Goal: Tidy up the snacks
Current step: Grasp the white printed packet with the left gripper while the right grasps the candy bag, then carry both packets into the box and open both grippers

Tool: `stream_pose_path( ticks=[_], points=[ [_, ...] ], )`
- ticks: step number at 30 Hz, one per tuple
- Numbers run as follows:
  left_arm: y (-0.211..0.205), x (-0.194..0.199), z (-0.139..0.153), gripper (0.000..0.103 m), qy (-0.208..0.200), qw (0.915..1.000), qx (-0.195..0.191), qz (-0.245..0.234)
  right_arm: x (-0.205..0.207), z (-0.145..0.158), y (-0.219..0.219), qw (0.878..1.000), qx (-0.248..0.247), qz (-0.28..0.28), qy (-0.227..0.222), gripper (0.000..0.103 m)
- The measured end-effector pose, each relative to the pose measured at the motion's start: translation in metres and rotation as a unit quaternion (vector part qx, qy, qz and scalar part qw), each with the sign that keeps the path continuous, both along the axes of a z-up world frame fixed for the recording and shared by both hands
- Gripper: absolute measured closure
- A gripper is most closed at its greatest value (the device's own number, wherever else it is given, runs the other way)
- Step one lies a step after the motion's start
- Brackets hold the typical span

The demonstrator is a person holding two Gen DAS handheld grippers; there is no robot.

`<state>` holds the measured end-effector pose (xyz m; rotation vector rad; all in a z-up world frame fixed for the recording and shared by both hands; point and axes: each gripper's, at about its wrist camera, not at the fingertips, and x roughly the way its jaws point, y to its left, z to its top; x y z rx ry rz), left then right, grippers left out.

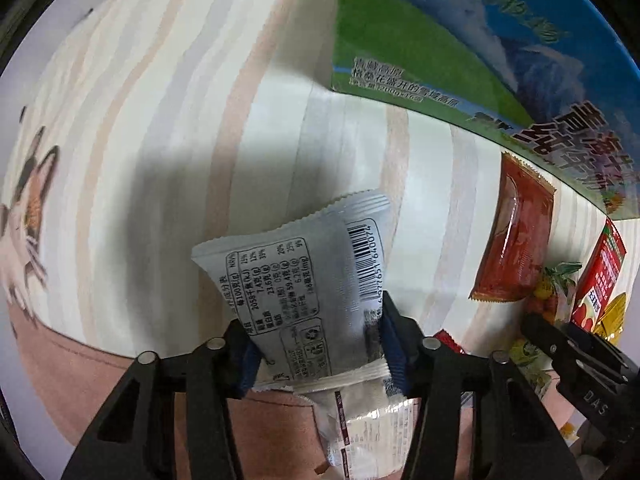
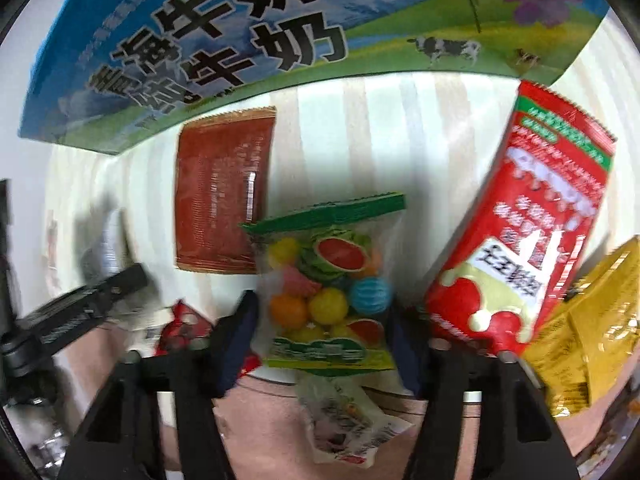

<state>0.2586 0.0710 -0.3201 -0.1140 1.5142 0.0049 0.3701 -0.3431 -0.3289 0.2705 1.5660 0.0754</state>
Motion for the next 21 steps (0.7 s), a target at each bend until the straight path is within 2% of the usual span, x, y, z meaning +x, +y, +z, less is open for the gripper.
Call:
stream_pose_path(
  ticks=[6, 8, 13, 17, 19, 21],
  points=[
    [0.006, -0.024, 0.037, 0.059, -0.032, 0.9994, 0.007, -0.010, -0.026, 0.026, -0.010, 0.999, 0.041, -0.022, -0.015, 0.050],
    [0.007, -0.031, 0.054, 0.059, -0.044, 0.9990, -0.001, -0.007, -0.032, 0.042, -0.016, 0.997, 0.063, -0.031, -0.026, 0.050],
    [0.004, -0.036, 0.115, 0.059, -0.091, 0.9954, -0.027, -0.008, -0.037, 0.100, -0.032, 0.991, 0.107, -0.039, -0.068, 0.050],
    [-0.012, -0.007, 0.175, 0.059, -0.125, 0.9897, -0.056, -0.042, -0.018, 0.151, -0.045, 0.985, 0.125, -0.036, -0.110, 0.050],
    [-0.025, 0.018, 0.190, 0.059, -0.134, 0.9871, -0.067, -0.057, 0.000, 0.180, -0.050, 0.983, 0.123, -0.031, -0.135, 0.050],
    [-0.039, 0.050, 0.204, 0.058, -0.138, 0.9855, -0.057, -0.080, 0.024, 0.199, -0.059, 0.983, 0.105, -0.025, -0.150, 0.050]
  ],
)
